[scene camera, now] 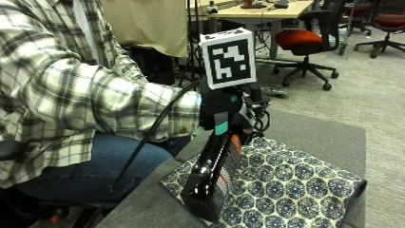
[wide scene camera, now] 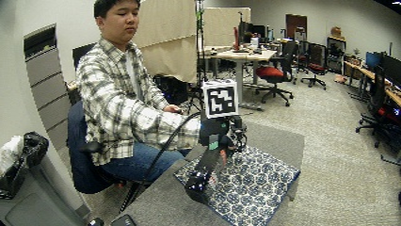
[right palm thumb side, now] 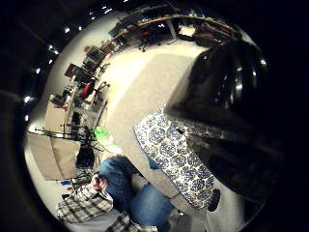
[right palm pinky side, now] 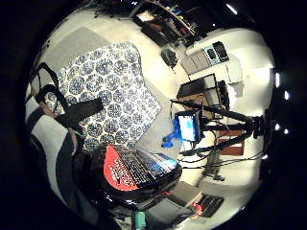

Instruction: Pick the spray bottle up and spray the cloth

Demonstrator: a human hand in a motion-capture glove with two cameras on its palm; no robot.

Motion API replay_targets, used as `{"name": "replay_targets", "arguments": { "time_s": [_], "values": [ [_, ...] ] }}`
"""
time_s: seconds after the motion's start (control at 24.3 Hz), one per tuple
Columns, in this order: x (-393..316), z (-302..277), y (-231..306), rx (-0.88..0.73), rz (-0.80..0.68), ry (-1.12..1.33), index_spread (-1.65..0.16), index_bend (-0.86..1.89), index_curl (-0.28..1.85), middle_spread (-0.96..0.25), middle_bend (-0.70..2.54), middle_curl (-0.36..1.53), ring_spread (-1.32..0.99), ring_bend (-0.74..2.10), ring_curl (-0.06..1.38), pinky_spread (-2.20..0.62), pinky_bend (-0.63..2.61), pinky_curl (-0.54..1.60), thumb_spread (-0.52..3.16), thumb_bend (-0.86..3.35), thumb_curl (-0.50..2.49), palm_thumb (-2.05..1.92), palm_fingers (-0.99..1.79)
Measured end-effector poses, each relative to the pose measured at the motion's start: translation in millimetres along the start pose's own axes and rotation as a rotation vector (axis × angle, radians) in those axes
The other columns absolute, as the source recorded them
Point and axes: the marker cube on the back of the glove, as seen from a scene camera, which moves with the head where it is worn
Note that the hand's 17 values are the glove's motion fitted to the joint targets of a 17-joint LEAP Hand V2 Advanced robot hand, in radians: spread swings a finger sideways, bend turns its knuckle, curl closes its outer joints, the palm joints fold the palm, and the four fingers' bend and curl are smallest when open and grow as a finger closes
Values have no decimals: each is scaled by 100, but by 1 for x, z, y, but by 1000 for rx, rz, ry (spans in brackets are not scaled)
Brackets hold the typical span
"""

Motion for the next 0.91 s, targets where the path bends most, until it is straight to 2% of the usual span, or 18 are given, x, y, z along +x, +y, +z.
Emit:
{"name": "replay_targets", "arguments": {
  "time_s": [0.41,0.91],
  "values": [
    [46,-59,17,298,219,-510,-26,29,60,-13,60,52,-22,62,46,-17,45,38,16,-3,83,106,135],
    [100,-65,70,581,399,-930,-26,29,60,-13,60,52,-22,62,46,-17,45,38,16,-3,83,107,135]
  ]
}}
